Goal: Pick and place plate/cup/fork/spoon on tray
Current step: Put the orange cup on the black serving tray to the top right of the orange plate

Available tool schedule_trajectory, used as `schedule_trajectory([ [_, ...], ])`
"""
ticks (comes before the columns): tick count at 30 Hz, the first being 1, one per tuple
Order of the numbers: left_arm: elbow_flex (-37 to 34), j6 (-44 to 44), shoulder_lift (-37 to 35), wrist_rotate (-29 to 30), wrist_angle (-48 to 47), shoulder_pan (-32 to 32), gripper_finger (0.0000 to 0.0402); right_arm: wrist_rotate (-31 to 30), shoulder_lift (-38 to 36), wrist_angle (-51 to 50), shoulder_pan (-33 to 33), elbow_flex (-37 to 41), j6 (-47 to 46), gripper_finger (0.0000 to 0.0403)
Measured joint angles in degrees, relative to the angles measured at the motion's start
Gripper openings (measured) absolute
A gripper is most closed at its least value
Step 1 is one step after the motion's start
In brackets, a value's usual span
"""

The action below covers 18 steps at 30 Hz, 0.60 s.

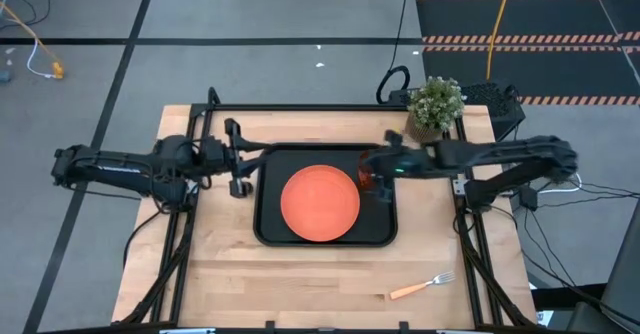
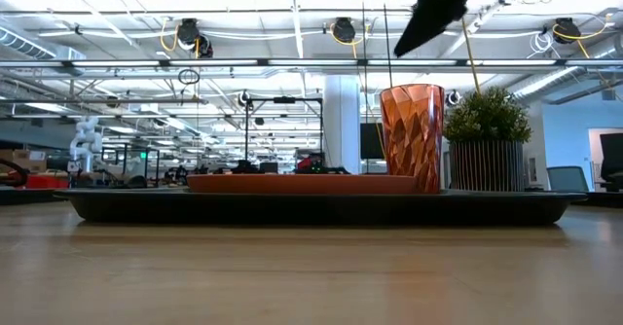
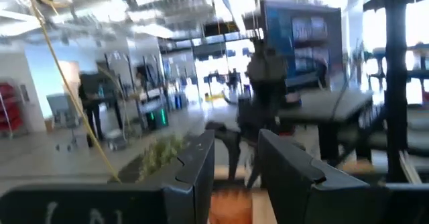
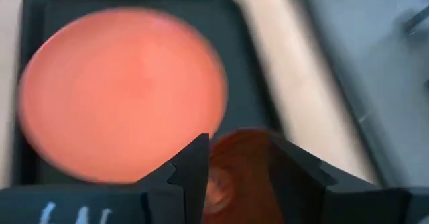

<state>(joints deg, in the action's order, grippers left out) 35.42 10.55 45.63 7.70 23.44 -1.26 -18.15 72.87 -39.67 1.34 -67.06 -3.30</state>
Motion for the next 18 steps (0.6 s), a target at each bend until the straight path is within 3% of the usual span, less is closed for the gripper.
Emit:
schedule_trajectory([
  [4,0.02,0.50,-0.83,-0.03,0.43,0.00,0.0120,6.28,10.25,-10.67,-1.39,-9.55,-3.26,0.0139],
  [8,0.06,0.50,-2.64,-0.04,-3.76,-0.04,0.0120,6.43,15.78,-18.79,-1.69,-16.28,-5.94,0.0139],
  [18,0.08,-0.57,-7.62,-0.07,-8.68,-0.04,0.0120,9.40,17.15,-22.13,-3.99,-15.02,-12.95,0.0139],
])
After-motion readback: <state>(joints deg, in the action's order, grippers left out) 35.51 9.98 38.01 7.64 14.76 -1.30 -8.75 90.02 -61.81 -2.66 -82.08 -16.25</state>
